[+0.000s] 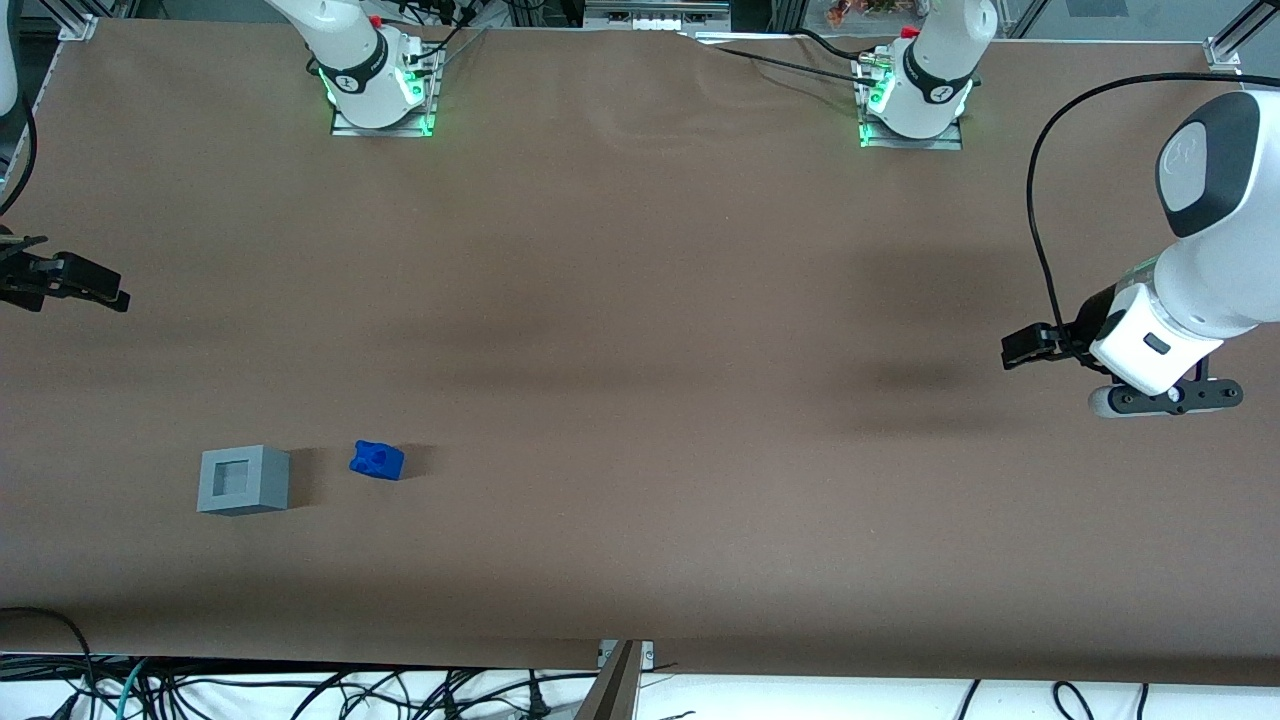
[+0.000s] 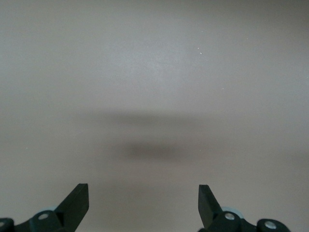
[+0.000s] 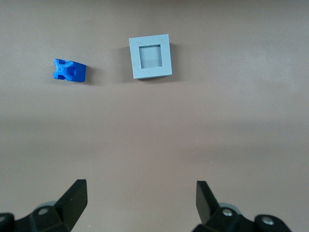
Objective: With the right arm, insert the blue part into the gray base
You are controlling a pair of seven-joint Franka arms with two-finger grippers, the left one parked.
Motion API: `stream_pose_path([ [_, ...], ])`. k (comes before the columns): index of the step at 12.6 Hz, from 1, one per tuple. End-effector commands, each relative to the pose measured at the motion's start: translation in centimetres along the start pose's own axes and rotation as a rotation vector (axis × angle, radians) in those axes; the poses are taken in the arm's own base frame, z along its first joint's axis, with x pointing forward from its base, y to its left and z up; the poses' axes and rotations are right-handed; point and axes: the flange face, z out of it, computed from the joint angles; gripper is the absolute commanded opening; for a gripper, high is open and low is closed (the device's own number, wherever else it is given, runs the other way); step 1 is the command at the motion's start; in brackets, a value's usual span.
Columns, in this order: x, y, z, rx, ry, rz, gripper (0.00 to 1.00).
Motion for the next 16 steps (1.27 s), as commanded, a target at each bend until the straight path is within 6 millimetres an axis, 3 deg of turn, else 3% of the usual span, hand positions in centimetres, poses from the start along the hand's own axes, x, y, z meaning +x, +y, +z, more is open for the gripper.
stream_pose_path([
  [1,-0.2,0.1,-0.5,-0.004,0.003,-0.003,1.00],
  [14,-0.2,0.2,-0.5,-0.005,0.004,-0.002,1.00],
  [16,0.4,-0.8,0.5,-0.007,-0.008,-0.004,1.00],
])
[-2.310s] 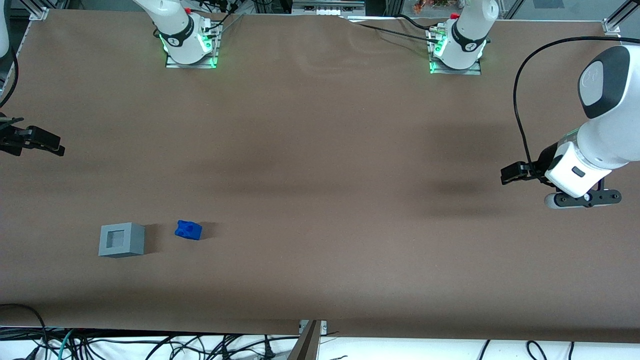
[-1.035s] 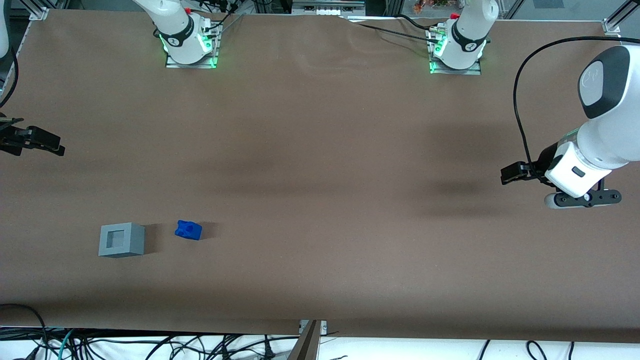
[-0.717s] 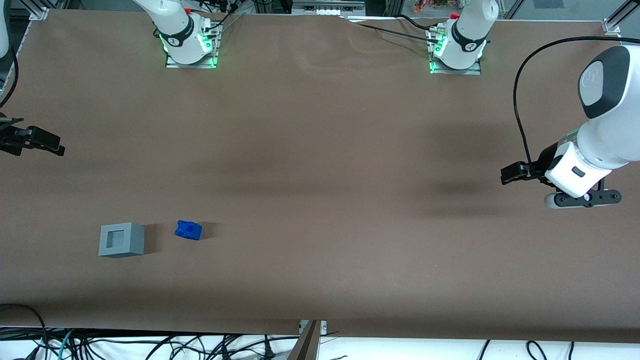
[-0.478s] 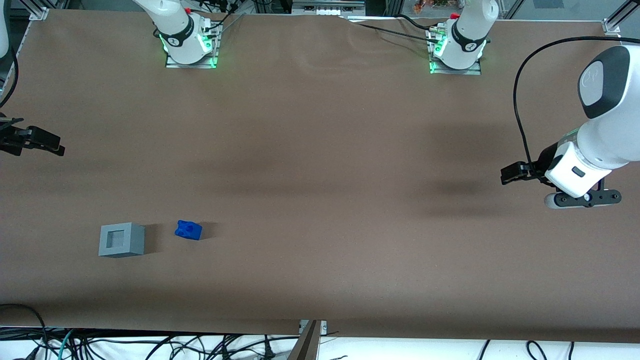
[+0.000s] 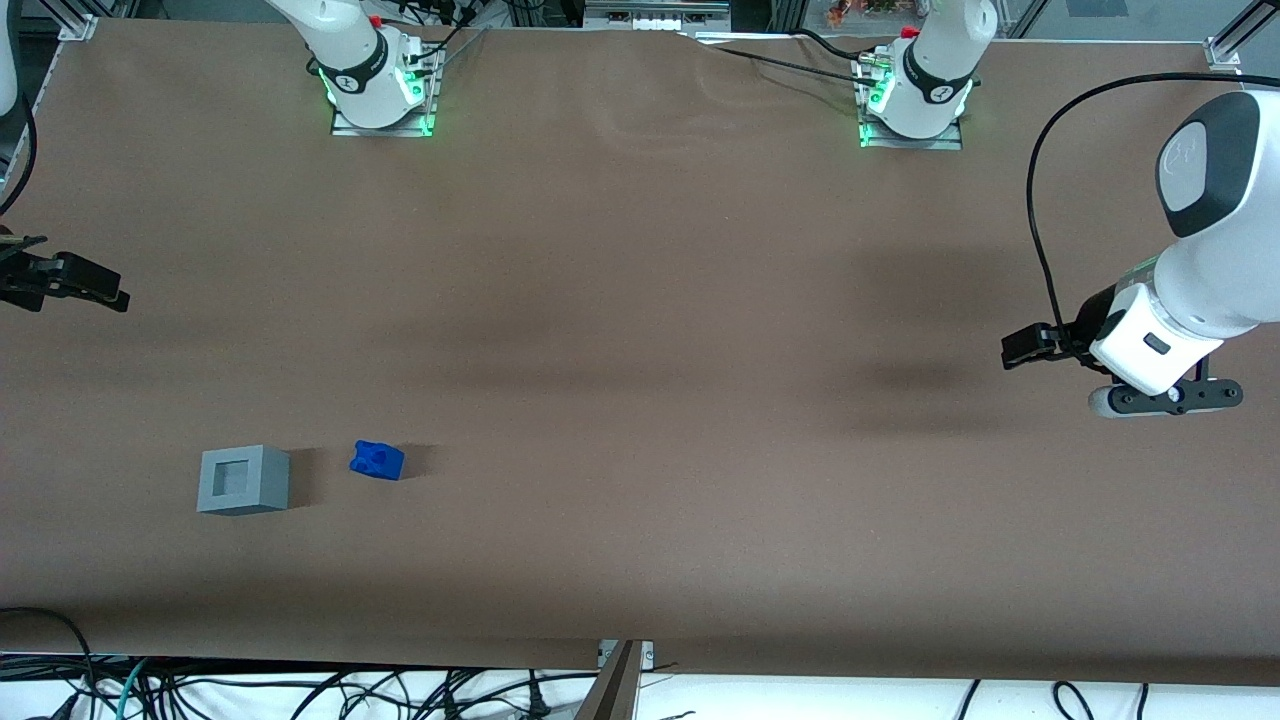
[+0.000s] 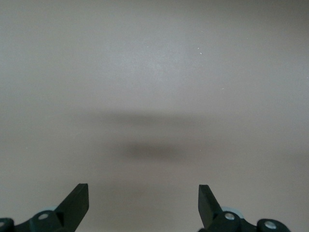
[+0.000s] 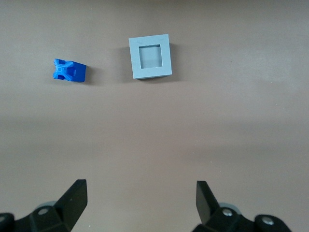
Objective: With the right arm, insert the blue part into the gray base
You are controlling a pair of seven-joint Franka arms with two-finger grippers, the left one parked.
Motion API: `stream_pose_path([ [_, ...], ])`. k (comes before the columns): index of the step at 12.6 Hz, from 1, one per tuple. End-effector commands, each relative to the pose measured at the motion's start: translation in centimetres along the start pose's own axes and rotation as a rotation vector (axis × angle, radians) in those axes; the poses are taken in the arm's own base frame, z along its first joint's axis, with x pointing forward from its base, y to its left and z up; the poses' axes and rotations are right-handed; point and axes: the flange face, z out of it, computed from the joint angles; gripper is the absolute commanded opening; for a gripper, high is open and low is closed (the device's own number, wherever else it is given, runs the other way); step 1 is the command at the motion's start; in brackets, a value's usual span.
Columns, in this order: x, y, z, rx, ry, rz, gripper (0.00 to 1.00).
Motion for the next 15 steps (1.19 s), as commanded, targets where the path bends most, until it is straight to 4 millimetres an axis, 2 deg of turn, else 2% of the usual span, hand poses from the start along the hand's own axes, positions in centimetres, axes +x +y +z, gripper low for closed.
stream_pose_path([
  [1,0.6,-0.7,0.6,-0.014,0.001,-0.018,1.00],
  [3,0.8,-2.2,0.8,-0.016,-0.013,-0.044,1.00],
  [5,1.5,-2.4,2.4,-0.010,-0.028,-0.058,1.00],
  [7,3.6,-5.1,6.0,-0.009,-0.037,-0.086,0.99],
  [9,5.7,-8.2,8.1,0.001,0.026,-0.069,0.99],
  [10,6.6,-8.8,10.1,0.022,0.029,-0.027,0.99],
  [12,8.7,-11.6,14.3,0.072,0.071,0.002,0.99],
  [15,10.7,-14.3,18.9,0.065,0.141,-0.023,0.99],
])
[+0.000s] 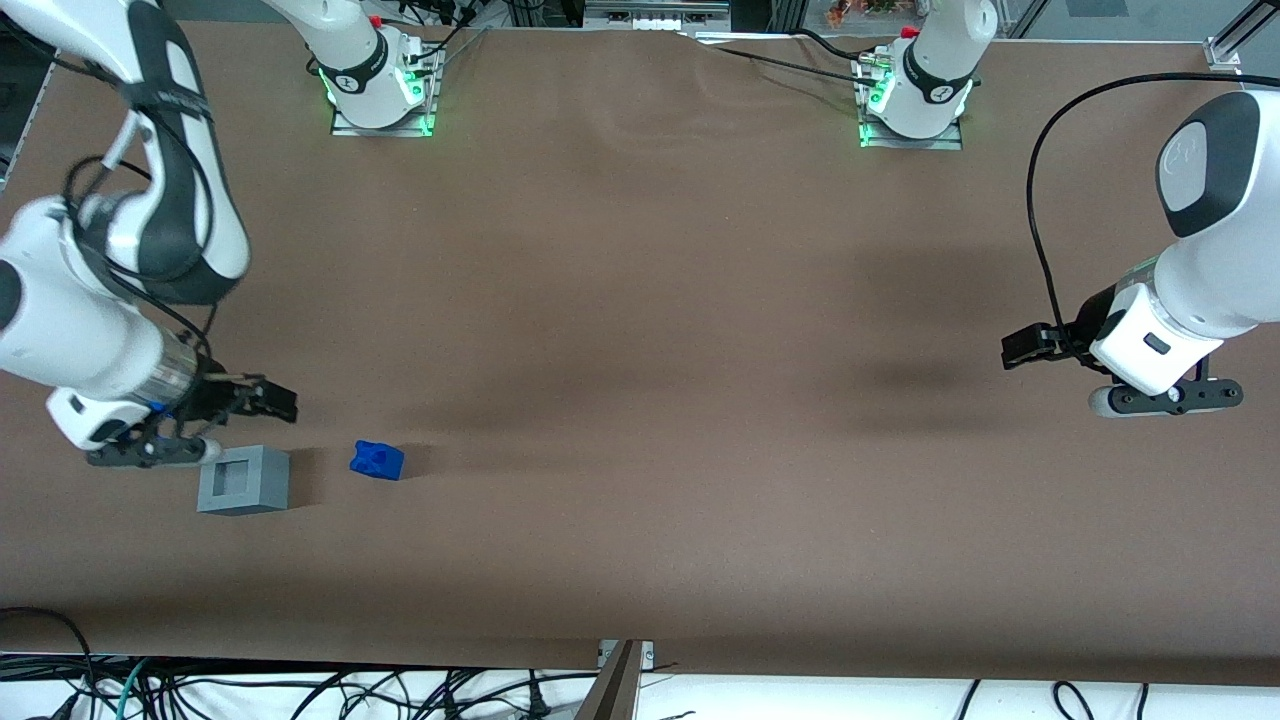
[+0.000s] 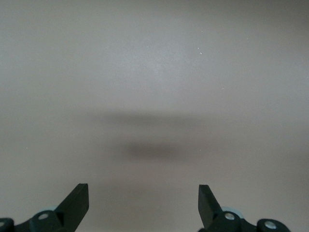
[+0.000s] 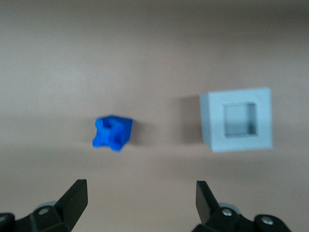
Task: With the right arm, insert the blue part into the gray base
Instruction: 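Move the right gripper down over the blue part, fingers open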
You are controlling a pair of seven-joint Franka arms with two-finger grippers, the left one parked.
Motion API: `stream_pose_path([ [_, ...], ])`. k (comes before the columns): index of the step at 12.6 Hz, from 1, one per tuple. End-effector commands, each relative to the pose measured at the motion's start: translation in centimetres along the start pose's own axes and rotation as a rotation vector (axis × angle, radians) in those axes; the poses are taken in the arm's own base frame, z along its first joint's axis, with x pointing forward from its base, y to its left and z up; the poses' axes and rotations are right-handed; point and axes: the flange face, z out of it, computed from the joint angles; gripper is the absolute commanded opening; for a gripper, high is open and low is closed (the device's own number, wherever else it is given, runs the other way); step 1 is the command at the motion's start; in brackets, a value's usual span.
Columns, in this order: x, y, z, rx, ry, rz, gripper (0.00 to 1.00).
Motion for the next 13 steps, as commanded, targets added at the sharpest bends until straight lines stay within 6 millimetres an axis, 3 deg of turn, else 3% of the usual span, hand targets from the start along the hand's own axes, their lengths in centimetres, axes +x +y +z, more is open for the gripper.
stream_pose_path([
  [1,1.1,-2.0,3.6,0.005,0.045,0.033,0.99],
  [3,1.0,-4.9,6.0,0.003,0.038,0.148,0.99],
  [4,1.0,-5.3,7.0,0.002,0.043,0.162,0.99],
  [10,1.1,-5.2,11.8,-0.007,0.063,0.164,0.99],
  [13,0.9,-5.6,13.0,-0.011,0.052,0.156,0.99],
])
